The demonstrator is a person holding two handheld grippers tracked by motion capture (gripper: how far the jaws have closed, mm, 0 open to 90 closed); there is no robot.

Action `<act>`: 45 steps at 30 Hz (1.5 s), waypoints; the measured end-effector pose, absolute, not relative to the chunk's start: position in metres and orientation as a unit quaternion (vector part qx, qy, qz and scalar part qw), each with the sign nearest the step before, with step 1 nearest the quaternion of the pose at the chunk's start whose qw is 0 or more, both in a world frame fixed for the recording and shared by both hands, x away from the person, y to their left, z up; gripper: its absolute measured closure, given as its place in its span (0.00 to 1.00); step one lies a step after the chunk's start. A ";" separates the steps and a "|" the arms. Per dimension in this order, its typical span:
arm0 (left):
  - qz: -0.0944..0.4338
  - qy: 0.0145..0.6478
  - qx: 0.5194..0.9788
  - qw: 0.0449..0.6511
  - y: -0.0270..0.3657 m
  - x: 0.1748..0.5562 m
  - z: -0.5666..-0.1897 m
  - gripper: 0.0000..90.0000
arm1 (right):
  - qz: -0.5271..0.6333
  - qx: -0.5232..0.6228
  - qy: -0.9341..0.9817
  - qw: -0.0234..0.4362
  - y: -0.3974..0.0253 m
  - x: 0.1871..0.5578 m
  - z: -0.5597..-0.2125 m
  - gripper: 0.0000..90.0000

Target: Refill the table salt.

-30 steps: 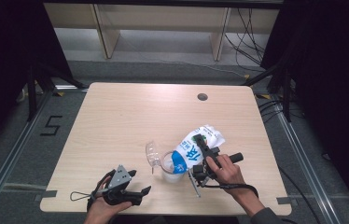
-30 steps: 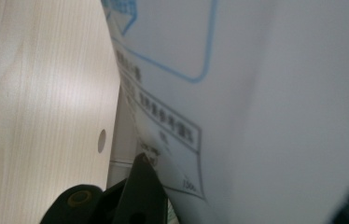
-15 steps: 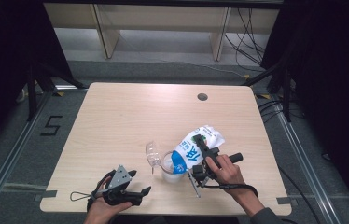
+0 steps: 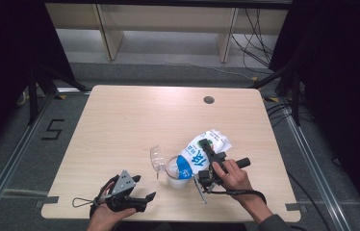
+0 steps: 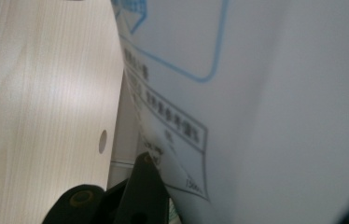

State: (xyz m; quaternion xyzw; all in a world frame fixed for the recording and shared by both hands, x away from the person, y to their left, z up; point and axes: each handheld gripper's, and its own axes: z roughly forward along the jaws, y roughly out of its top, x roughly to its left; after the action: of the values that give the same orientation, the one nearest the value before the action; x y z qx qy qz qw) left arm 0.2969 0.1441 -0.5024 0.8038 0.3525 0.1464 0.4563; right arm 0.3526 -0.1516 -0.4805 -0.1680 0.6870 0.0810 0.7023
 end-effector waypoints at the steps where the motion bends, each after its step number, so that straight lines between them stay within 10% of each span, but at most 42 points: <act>1: 0.146 0.357 0.800 0.460 0.143 0.297 -0.503 0.22 | 0.078 -0.170 0.687 0.702 -0.151 0.353 -0.480 0.88; 45: 0.147 0.349 0.802 0.461 0.144 0.298 -0.502 0.22 | 0.067 -0.176 0.675 0.714 -0.152 0.351 -0.483 0.89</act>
State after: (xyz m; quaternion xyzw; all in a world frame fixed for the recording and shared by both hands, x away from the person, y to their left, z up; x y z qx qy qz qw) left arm 0.2980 0.1441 -0.5018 0.8024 0.3494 0.1469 0.4610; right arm 0.3514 -0.1519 -0.4833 -0.1764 0.6747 0.0673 0.7136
